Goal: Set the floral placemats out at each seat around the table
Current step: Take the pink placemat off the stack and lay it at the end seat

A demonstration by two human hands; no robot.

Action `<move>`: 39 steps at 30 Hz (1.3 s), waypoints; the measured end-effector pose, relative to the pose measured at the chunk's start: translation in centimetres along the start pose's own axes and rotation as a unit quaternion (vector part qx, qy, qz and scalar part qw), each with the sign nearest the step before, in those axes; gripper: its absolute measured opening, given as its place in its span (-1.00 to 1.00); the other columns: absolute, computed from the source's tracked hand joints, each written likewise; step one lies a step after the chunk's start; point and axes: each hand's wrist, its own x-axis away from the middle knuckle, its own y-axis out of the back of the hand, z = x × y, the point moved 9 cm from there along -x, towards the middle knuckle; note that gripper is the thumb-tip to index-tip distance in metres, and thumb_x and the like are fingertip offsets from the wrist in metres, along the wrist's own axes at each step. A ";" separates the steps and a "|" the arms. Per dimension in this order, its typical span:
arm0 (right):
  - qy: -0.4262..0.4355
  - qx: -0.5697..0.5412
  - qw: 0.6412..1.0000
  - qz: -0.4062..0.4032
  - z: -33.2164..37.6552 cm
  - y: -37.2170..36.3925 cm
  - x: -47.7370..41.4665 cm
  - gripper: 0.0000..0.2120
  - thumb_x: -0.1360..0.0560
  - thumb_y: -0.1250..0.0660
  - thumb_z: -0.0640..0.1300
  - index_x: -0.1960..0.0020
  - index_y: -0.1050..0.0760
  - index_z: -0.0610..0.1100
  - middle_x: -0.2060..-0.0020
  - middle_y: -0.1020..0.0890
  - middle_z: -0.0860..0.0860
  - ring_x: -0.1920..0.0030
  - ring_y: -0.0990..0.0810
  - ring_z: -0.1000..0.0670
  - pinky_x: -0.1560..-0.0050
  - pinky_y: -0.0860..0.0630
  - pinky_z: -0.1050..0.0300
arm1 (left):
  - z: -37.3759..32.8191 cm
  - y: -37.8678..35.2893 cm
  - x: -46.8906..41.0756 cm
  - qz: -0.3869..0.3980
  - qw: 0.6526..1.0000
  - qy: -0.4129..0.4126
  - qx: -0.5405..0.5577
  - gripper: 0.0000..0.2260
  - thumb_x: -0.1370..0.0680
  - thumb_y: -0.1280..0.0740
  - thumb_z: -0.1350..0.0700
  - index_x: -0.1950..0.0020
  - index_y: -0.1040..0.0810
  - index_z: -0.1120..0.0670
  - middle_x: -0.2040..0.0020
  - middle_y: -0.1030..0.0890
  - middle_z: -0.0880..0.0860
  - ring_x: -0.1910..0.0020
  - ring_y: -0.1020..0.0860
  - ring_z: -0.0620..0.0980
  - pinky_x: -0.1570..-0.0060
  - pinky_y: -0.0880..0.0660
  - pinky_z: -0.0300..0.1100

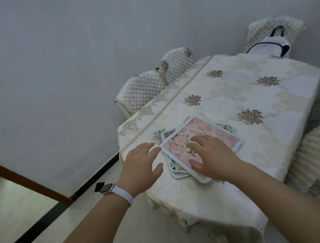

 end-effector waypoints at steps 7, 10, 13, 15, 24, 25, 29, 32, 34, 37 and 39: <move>-0.076 -0.010 0.996 0.039 -4.9 -3.2 -1.2 -0.52 -0.53 -0.21 0.12 -0.41 -0.37 0.01 -0.43 -0.37 -0.01 -0.41 -0.31 -0.07 -0.33 -0.28 -0.07 | 1.5 -5.3 -5.2 0.048 0.998 -0.022 0.031 -0.55 -0.47 -0.20 -0.15 -0.29 -0.52 0.00 -0.26 -0.56 0.07 -0.27 -0.49 0.11 -0.15 -0.45 0.07; -0.112 -0.014 0.992 0.051 -6.7 -5.0 -1.3 -0.51 -0.53 -0.17 0.15 -0.42 -0.36 0.02 -0.43 -0.37 0.00 -0.41 -0.31 -0.06 -0.34 -0.30 -0.06 | 2.5 -8.3 -7.6 0.076 0.995 -0.038 0.045 -0.54 -0.47 -0.19 -0.15 -0.31 -0.52 0.00 -0.27 -0.56 0.07 -0.27 -0.48 0.11 -0.15 -0.45 0.06; -0.163 -0.004 0.983 0.078 -8.9 -7.2 -1.4 -0.49 -0.52 -0.14 0.18 -0.42 -0.35 0.02 -0.42 -0.38 -0.01 -0.39 -0.34 -0.07 -0.31 -0.34 -0.05 | 3.4 -11.7 -10.1 0.109 0.990 -0.065 0.055 -0.57 -0.49 -0.25 -0.10 -0.32 -0.52 0.01 -0.27 -0.56 0.07 -0.26 -0.49 0.11 -0.14 -0.46 0.05; -0.214 -0.012 0.973 0.090 -10.2 -8.4 -1.5 -0.49 -0.53 -0.16 0.18 -0.43 -0.33 0.02 -0.42 -0.37 0.00 -0.39 -0.34 -0.07 -0.29 -0.36 -0.04 | 4.1 -13.7 -11.9 0.131 0.985 -0.086 0.070 -0.58 -0.49 -0.25 -0.09 -0.31 -0.53 0.02 -0.24 -0.57 0.05 -0.22 -0.51 0.10 -0.13 -0.46 0.02; -0.527 -0.232 0.817 0.031 -13.2 -14.4 -0.5 -0.52 -0.55 -0.27 0.07 -0.41 -0.37 -0.09 -0.39 -0.36 -0.05 -0.35 -0.38 -0.05 -0.11 -0.46 0.07 | 8.2 -22.1 -19.4 0.261 0.944 -0.057 0.193 -0.56 -0.55 -0.27 -0.05 -0.40 -0.43 0.06 -0.35 -0.48 0.09 -0.31 -0.41 0.08 -0.25 -0.38 -0.03; -0.550 -0.240 0.800 0.017 -13.2 -14.6 -0.4 -0.53 -0.55 -0.28 0.07 -0.40 -0.38 -0.09 -0.39 -0.35 -0.06 -0.35 -0.38 -0.06 -0.08 -0.45 0.07 | 8.4 -22.8 -19.9 0.272 0.939 -0.052 0.203 -0.55 -0.55 -0.28 -0.04 -0.41 -0.42 0.08 -0.36 -0.48 0.10 -0.32 -0.41 0.09 -0.27 -0.37 -0.04; -0.616 -0.277 0.737 -0.020 -13.0 -15.9 0.9 -0.53 -0.53 -0.29 0.05 -0.38 -0.39 -0.09 -0.37 -0.36 -0.08 -0.23 -0.49 -0.08 -0.16 -0.47 0.03 | 8.6 -24.6 -21.2 0.304 0.923 -0.038 0.234 -0.52 -0.55 -0.28 -0.01 -0.45 -0.37 0.08 -0.39 -0.45 0.10 -0.32 -0.43 0.09 -0.24 -0.36 -0.08; -0.647 -0.342 0.679 -0.066 -12.7 -16.8 1.9 -0.54 -0.52 -0.31 -0.04 -0.38 -0.37 -0.13 -0.10 -0.50 -0.04 0.08 -0.57 -0.06 0.09 -0.54 0.02 | 8.4 -24.9 -21.5 0.316 0.896 -0.006 0.312 -0.52 -0.54 -0.31 0.05 -0.44 -0.32 0.05 -0.22 -0.53 -0.05 -0.09 -0.51 0.00 -0.04 -0.40 -0.15; -0.661 -0.399 0.629 -0.093 -12.5 -17.7 2.5 -0.53 -0.52 -0.34 -0.09 -0.39 -0.35 -0.13 -0.04 -0.51 -0.01 0.07 -0.54 -0.06 0.10 -0.47 0.05 | 9.0 -25.7 -21.6 0.330 0.873 0.051 0.355 -0.56 -0.53 -0.35 0.11 -0.38 -0.32 0.05 0.03 -0.49 -0.20 0.08 -0.50 -0.07 0.06 -0.41 -0.16; -0.680 -0.447 0.563 -0.144 -12.7 -18.6 3.3 -0.48 -0.50 -0.39 -0.11 -0.40 -0.32 -0.10 -0.23 -0.46 -0.06 -0.03 -0.54 -0.11 0.11 -0.46 0.02 | 9.8 -27.2 -22.2 0.341 0.840 0.135 0.400 -0.51 -0.49 -0.41 0.14 -0.36 -0.32 0.10 0.10 -0.46 -0.18 0.12 -0.52 -0.06 0.00 -0.48 -0.08; -0.689 -0.466 0.525 -0.181 -12.9 -18.7 3.6 -0.54 -0.48 -0.39 -0.16 -0.34 -0.35 -0.10 -0.16 -0.51 -0.05 0.04 -0.57 -0.12 0.22 -0.47 0.03 | 9.6 -27.5 -23.0 0.343 0.834 0.146 0.407 -0.53 -0.49 -0.43 0.14 -0.35 -0.34 0.11 0.02 -0.48 -0.10 0.03 -0.49 -0.01 -0.01 -0.41 -0.11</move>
